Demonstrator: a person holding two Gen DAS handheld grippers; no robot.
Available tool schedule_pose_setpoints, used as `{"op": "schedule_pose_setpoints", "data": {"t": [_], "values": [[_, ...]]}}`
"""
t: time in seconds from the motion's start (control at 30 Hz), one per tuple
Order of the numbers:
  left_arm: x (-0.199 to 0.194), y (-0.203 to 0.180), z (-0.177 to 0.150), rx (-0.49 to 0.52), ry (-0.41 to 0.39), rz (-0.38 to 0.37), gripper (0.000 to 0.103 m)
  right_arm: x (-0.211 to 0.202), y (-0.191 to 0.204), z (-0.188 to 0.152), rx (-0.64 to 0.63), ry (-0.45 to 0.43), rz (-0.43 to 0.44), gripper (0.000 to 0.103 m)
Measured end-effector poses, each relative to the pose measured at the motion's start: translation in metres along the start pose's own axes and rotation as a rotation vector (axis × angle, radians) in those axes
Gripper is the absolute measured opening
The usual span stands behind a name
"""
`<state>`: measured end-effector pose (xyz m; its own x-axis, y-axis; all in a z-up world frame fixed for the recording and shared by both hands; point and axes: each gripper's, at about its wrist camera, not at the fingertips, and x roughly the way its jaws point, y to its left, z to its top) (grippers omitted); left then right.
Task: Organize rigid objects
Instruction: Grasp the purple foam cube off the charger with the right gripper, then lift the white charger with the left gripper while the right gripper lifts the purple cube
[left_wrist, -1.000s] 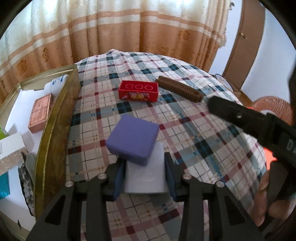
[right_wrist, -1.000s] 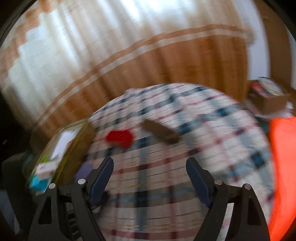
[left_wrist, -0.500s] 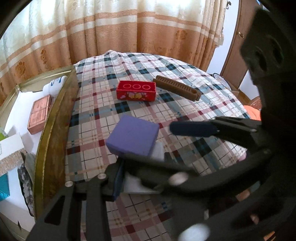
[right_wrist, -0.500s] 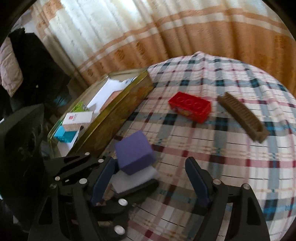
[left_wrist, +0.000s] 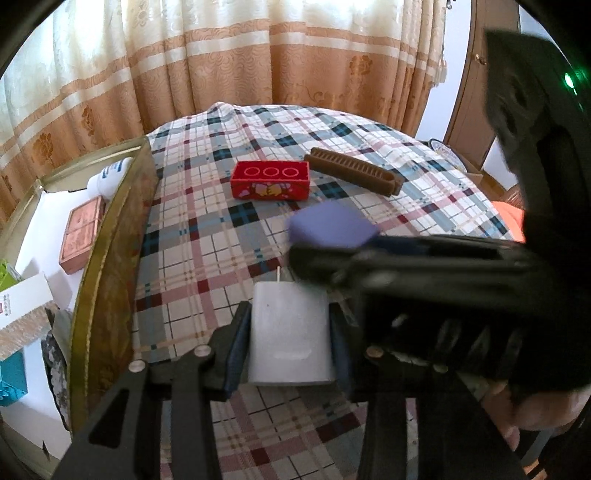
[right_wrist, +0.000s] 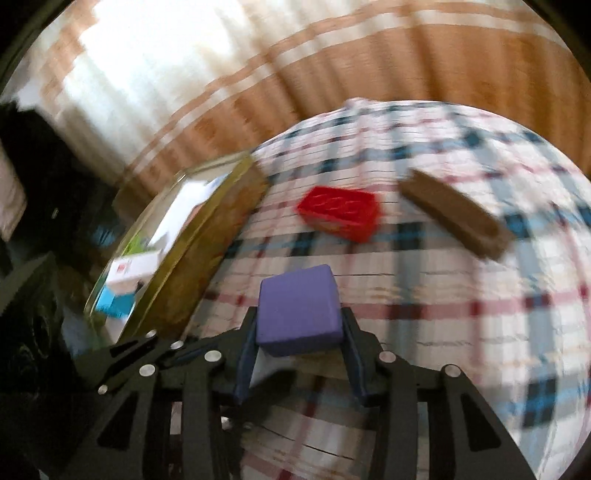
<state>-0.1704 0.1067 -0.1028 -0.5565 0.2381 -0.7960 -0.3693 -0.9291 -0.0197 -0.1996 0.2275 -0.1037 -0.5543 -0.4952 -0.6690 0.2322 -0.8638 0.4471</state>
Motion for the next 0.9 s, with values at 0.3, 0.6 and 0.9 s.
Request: {"op": "schedule_pose_setpoints", "data": {"t": [0.3,0.6,0.9], "values": [[0.0,-0.002,-0.001,-0.003,-0.002,0.016,0.04,-0.031,-0.033,-0.004,0.206,-0.141,-0.266,0.045],[0.001,-0.01,0.003,-0.06,-0.002,0.121,0.041,-0.029,-0.028,-0.004,0.182,-0.128,-0.337,0.045],[0.003,-0.008,0.005,-0.125,-0.005,0.153,0.041,-0.036,-0.02,-0.017,0.187,-0.121,-0.369,0.045]]}}
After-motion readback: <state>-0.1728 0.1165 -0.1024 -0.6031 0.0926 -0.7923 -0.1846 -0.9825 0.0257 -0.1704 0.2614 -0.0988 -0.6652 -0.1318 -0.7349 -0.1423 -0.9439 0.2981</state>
